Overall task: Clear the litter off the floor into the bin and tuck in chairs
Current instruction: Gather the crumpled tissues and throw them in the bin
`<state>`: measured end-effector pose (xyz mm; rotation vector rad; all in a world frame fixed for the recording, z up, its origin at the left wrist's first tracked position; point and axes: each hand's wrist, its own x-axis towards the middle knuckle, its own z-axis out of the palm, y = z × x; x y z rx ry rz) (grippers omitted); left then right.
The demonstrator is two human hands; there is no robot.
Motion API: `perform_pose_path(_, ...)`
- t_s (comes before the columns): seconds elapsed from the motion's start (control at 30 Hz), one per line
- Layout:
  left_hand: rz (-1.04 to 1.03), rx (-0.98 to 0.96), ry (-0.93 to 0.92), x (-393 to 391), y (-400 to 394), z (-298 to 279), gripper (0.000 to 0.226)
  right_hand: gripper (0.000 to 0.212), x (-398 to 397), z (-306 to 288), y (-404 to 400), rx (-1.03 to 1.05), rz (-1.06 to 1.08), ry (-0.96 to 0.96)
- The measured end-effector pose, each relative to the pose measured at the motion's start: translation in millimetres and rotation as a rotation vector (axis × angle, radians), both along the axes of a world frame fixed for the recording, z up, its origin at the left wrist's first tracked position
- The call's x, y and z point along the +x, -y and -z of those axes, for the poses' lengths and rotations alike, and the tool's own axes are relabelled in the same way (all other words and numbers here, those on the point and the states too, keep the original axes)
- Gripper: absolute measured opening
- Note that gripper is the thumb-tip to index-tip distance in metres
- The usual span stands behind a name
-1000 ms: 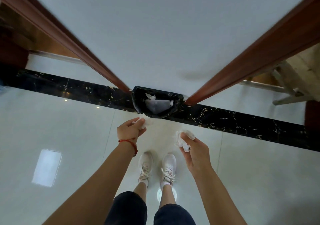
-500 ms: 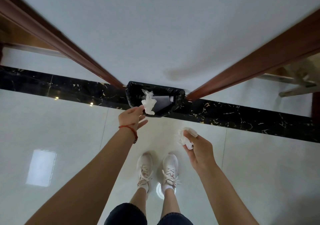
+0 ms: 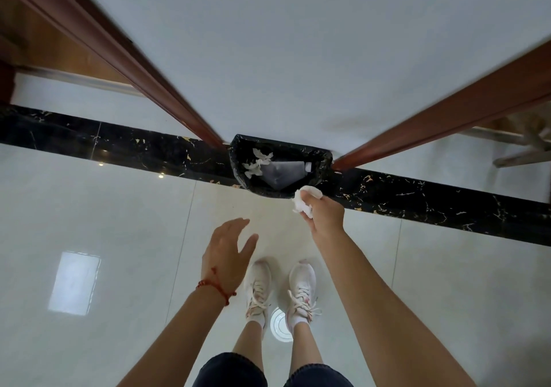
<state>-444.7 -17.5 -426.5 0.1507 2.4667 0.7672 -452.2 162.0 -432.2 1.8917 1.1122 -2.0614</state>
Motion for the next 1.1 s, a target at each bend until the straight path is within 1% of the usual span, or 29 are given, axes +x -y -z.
perform_pose_path(0.1, 0.007, -0.017, -0.039, 7.8, 6.9, -3.9, 0.036, 0.031, -24.7, 17.8, 1.1, 0.016, 0.097, 0.038)
perform_pose_path(0.2, 0.003, -0.015, -0.068, 6.6, 11.2, -6.4, 0.036, 0.029, -40.3, 28.3, -2.0, -0.038, 0.177, 0.007)
perform_pose_path(0.27, 0.001, -0.014, -0.085, 2.9, 13.1, -6.7, 0.035, 0.035, -40.5, 31.5, -4.5, -0.067, 0.185, -0.049)
perform_pose_path(0.33, -0.002, -0.014, -0.097, -1.9, 13.8, -7.9, 0.035, 0.039, -33.3, 32.6, -6.9, -0.047, 0.139, -0.068)
perform_pose_path(0.37, -0.001, -0.014, -0.104, -4.5, 13.7, -8.6, 0.035, 0.035, -28.3, 32.1, -7.7, -0.009, 0.095, -0.061)
perform_pose_path(0.4, 0.002, -0.015, -0.112, -7.0, 13.6, -9.5, 0.035, 0.026, -22.5, 30.8, -8.5, 0.043, 0.027, -0.040)
perform_pose_path(0.43, 0.006, -0.019, -0.118, -9.2, 13.1, -10.5, 0.035, 0.012, -16.0, 27.7, -8.0, 0.109, -0.055, -0.029)
perform_pose_path(0.5, 0.021, -0.028, -0.126, -13.1, 11.0, -14.9, 0.036, 0.011, -2.7, 15.1, -5.6, 0.285, -0.234, -0.043)
perform_pose_path(0.57, 0.048, -0.031, -0.139, -15.8, 8.2, -22.6, 0.036, 0.017, 9.0, -1.1, -2.0, 0.464, -0.416, -0.111)
perform_pose_path(0.63, 0.082, -0.029, -0.156, -17.4, 6.2, -32.9, 0.036, 0.009, 21.4, -17.2, 1.4, 0.557, -0.563, -0.131)
perform_pose_path(0.67, 0.098, -0.027, -0.163, -17.9, 5.3, -39.4, 0.036, 0.025, 27.6, -25.6, 1.8, 0.616, -0.629, -0.119)
perform_pose_path(0.7, 0.114, -0.027, -0.169, -18.3, 4.6, -46.3, 0.037, 0.036, 33.7, -33.0, 1.1, 0.688, -0.696, -0.123)
perform_pose_path(0.73, 0.133, -0.031, -0.172, -18.6, 3.9, -54.0, 0.037, 0.040, 39.3, -42.5, 1.1, 0.769, -0.768, -0.128)
perform_pose_path(0.8, 0.177, -0.038, -0.181, -18.7, 1.8, -70.7, 0.038, 0.043, 49.1, -61.3, 0.6, 0.885, -0.906, -0.133)
perform_pose_path(0.87, 0.223, -0.035, -0.197, -17.9, -0.7, -88.7, 0.038, 0.045, 59.0, -79.8, -1.0, 0.956, -1.015, -0.108)
perform_pose_path(1.0, 0.316, -0.041, -0.215, -14.3, -5.6, -127.4, 0.040, 0.046, 77.6, -120.6, -3.2, 1.066, -1.118, -0.075)
perform_pose_path(1.1, 0.385, -0.049, -0.249, -8.1, -7.7, -154.8, 0.042, 0.047, 93.1, -150.7, -2.1, 1.116, -1.146, -0.047)
